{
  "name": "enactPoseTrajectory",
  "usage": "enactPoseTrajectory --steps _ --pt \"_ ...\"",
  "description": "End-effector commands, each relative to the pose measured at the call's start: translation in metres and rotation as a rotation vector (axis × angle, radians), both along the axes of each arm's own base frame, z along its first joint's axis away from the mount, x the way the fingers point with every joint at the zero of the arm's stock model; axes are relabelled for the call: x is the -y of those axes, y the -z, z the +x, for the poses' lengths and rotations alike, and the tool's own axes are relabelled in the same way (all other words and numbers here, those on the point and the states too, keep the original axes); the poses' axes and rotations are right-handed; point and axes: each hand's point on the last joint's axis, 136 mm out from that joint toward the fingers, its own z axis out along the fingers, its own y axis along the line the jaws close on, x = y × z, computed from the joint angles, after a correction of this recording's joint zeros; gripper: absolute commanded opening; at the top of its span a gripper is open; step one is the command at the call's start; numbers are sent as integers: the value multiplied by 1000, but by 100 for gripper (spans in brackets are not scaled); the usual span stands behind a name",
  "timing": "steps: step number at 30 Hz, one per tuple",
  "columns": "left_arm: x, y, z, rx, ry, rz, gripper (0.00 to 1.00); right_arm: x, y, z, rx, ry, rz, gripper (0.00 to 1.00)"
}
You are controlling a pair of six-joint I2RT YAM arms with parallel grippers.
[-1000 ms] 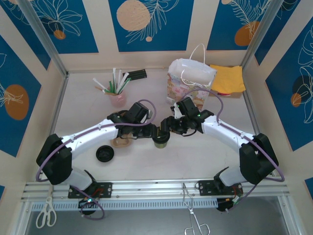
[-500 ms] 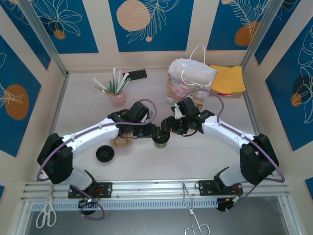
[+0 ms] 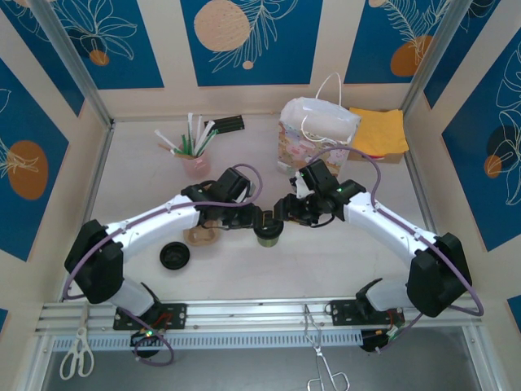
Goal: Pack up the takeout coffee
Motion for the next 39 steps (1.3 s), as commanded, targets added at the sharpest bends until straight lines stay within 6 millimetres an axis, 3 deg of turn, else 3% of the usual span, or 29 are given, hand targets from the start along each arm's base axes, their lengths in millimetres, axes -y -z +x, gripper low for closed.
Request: enactPoseTrajectory --steps 1,11,16,27,33,39 --pt "-26 46 -20 -110 14 172 34 3 4 -11 -40 -13 6 43" --pt "-26 47 -20 -111 17 174 34 7 29 -14 -92 -16 -40 43" --pt "-26 48 -21 -113 15 175 34 11 42 -18 -112 -20 -70 37" --pt "-28 51 -22 -120 15 179 34 21 82 -36 -202 -20 -129 35" --pt "-27 51 -22 -121 16 178 34 23 79 -35 -194 -16 -140 35" --pt "-27 49 -21 -116 14 177 34 16 55 -23 -142 -18 -107 37"
